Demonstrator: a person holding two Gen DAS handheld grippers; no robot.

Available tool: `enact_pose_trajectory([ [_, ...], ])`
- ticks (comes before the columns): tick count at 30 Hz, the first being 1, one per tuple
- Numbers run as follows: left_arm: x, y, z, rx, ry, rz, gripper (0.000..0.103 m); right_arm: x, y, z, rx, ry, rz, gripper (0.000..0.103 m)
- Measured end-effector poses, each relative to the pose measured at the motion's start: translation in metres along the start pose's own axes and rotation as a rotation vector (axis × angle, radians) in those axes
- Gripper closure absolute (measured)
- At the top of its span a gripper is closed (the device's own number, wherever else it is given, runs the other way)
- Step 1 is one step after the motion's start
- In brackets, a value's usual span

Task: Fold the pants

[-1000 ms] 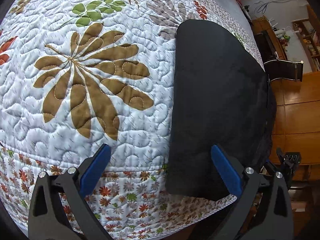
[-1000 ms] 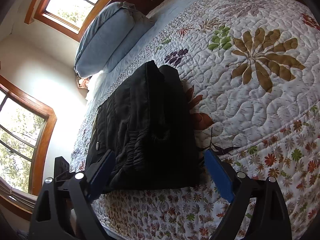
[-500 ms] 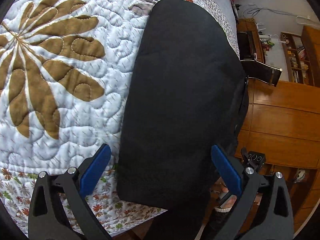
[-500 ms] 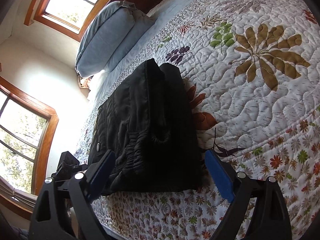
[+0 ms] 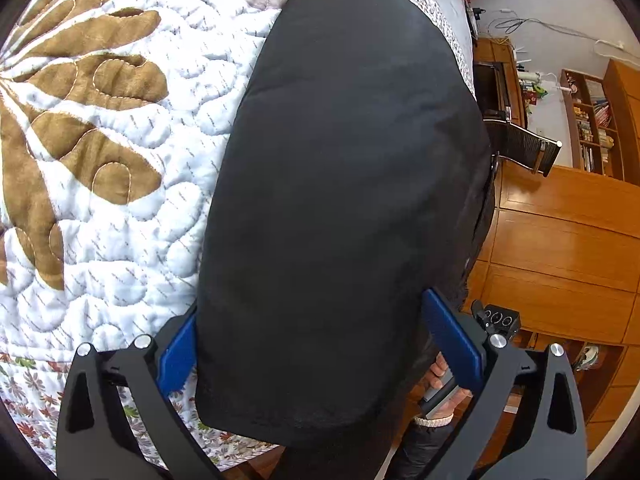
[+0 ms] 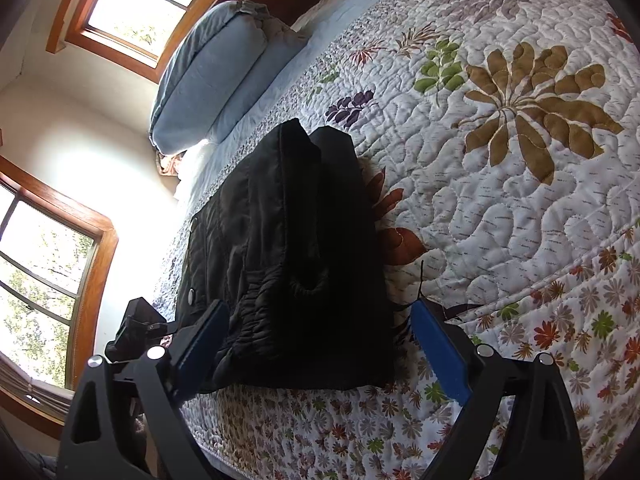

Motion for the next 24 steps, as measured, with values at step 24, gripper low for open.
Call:
enact_pose_trajectory([
  [24, 0.001, -0.013, -0.021, 0.019, 0.03, -0.042, 0.038, 0.004, 0.017, 0.027, 0.223, -0.152, 0.144, 0.003],
])
Point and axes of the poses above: each gripper's, at about its wrist camera, not at the fingertips, and z roughly the way its jaws point, y to its right, x to its top, the point moved 6 cm from there along z, roughly the way its jaws point, and after that the axes turned 11 degrees about x, right-handed, at the moved point
